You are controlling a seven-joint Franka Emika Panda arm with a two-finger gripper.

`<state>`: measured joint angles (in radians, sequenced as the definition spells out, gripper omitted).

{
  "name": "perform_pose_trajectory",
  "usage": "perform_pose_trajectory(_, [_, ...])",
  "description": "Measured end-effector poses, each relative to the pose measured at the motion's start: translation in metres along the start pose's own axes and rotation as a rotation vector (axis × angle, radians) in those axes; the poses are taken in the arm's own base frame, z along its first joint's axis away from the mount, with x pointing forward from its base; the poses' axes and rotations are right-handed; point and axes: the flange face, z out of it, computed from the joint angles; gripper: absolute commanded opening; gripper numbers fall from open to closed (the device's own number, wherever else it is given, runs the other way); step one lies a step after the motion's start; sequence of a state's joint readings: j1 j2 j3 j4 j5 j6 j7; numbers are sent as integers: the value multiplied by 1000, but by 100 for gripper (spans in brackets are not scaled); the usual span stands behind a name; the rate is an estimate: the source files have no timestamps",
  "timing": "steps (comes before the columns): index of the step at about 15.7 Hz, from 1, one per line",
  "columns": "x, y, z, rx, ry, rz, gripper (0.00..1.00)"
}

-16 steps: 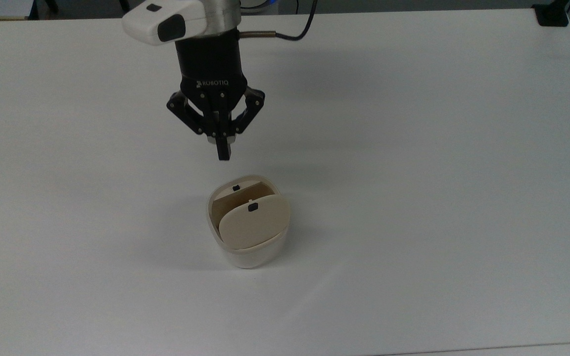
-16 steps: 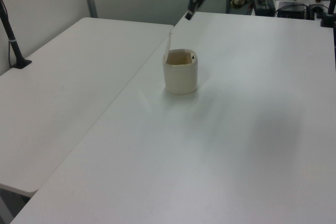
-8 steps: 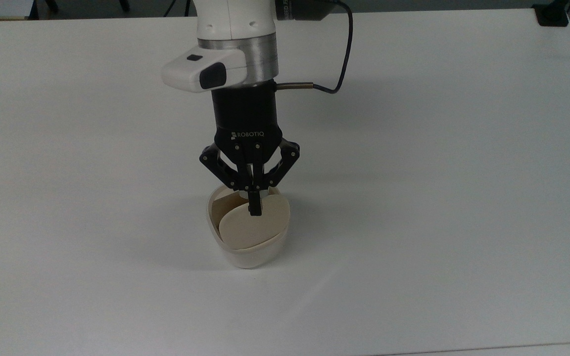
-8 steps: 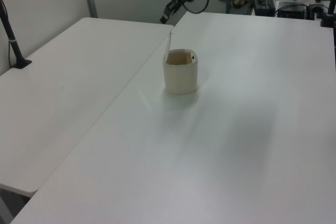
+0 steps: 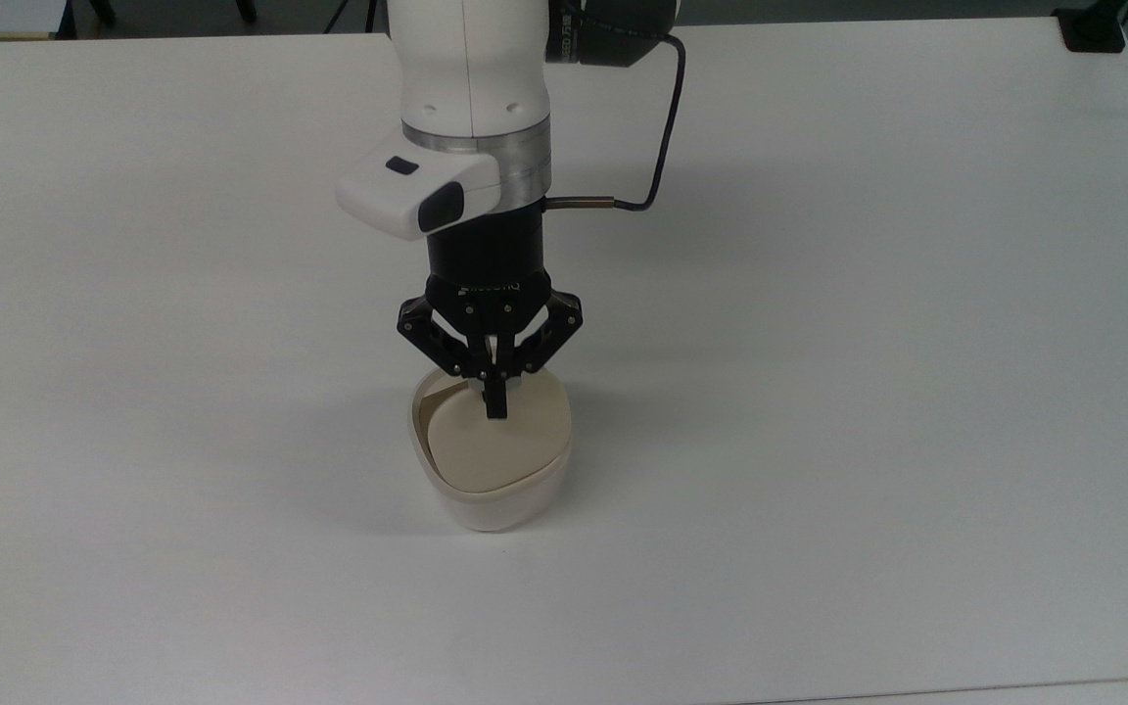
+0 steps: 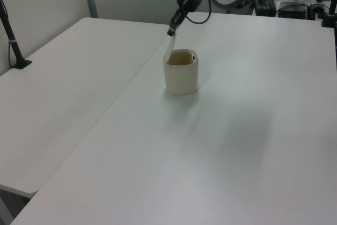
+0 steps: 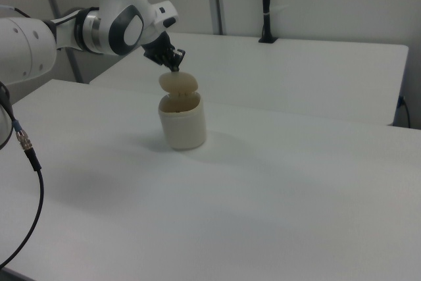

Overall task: Close the trash bin
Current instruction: 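Push the raised lid down onto the bin rim with the gripper, then press the gripper on the closed lid to seat it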

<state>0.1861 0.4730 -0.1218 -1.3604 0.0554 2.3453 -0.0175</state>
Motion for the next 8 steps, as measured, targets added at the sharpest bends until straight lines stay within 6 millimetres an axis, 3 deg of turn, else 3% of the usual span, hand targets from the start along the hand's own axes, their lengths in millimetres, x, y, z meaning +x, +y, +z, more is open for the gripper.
perform_pose_trajectory(5, [-24,6,11,7,-218,-82,0])
perform_pose_trajectory(8, [-40,6,30,10,-279,-91,0])
